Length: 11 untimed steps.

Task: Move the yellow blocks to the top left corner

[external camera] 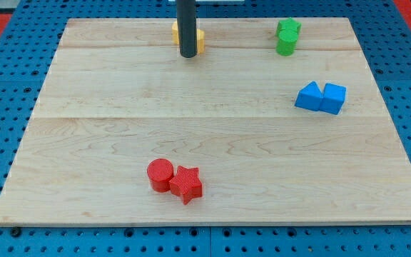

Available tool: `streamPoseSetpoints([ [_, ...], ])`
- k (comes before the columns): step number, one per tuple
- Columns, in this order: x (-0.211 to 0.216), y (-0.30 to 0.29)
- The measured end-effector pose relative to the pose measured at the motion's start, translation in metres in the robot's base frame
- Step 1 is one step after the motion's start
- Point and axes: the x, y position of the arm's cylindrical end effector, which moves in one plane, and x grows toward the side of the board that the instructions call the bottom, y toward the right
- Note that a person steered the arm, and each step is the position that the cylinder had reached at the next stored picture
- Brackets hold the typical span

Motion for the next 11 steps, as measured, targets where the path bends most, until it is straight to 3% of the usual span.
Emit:
streamPoseSetpoints([
  [3,0.029,0.022],
  [6,0.002,0.055],
  [7,-0.032,0.053],
  [9,-0.067,-0.022],
  [11,-0.074,-0.107],
])
